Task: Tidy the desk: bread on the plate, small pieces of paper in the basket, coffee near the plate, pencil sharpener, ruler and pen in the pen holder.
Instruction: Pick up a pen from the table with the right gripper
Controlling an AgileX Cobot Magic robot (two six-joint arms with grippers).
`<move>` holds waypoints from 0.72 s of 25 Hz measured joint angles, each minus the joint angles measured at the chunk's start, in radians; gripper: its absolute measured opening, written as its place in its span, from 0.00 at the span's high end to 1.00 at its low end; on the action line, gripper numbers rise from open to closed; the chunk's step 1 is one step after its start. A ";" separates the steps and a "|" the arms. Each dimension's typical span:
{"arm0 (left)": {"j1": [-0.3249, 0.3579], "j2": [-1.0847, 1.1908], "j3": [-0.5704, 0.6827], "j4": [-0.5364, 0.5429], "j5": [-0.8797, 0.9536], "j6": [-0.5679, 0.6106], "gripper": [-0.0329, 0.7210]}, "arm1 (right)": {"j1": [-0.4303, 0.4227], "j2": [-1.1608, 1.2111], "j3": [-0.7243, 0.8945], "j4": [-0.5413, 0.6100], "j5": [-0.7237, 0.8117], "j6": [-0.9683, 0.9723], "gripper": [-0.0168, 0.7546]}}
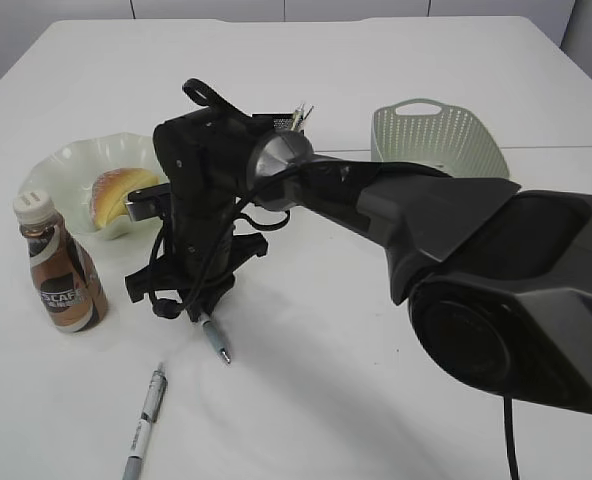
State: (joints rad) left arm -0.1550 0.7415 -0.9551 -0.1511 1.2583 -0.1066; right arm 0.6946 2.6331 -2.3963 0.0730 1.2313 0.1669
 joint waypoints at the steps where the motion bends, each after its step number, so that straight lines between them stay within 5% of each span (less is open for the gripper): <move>1: 0.000 0.000 0.000 0.000 0.000 0.000 0.45 | 0.000 0.000 0.000 -0.004 0.000 0.002 0.89; 18: 0.000 0.000 0.000 -0.010 0.000 0.000 0.45 | 0.003 -0.110 0.000 -0.086 0.003 -0.037 0.90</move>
State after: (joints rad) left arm -0.1550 0.7415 -0.9551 -0.1608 1.2583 -0.1066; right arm 0.6981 2.5230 -2.3963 -0.0134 1.2346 0.1304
